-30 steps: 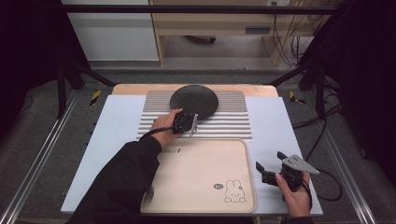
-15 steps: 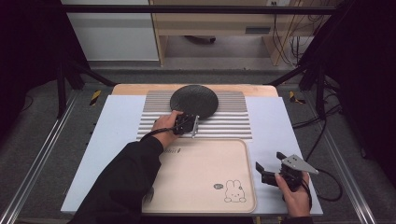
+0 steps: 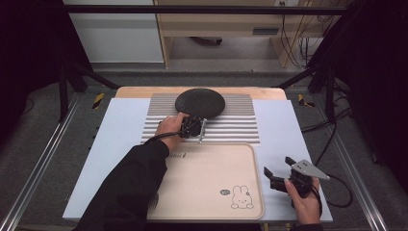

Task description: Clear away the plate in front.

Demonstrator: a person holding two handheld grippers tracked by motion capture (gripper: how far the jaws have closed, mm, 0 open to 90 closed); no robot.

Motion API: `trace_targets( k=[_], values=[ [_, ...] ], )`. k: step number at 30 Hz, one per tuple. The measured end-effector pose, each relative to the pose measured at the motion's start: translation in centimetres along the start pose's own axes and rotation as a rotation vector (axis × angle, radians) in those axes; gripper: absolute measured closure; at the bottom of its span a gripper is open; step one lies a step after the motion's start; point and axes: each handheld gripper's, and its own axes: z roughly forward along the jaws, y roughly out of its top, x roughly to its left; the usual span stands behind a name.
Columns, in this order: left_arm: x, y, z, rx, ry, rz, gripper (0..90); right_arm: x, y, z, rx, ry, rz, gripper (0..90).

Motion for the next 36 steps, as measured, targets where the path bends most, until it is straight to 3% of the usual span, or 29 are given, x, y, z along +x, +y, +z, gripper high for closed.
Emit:
trace_targets(
  k=[6,17,23,36],
  values=[
    [-0.5,0.8,0.2,0.007,0.038,0.029,87.3,0.0,0.0,0.0,-0.003,-0.002,0.0,5.9],
    [-0.9,1.7,-0.2,0.036,0.061,0.071,87.5,0.0,0.1,0.1,-0.008,-0.004,0.008,5.7],
    [-1.0,2.0,-1.6,0.023,0.069,0.068,86.5,-0.1,0.1,0.0,-0.007,-0.007,0.009,5.6],
    [-2.6,1.3,-6.2,-0.023,0.087,0.05,85.8,-0.1,0.1,0.0,-0.004,-0.007,0.006,5.5]
  ],
)
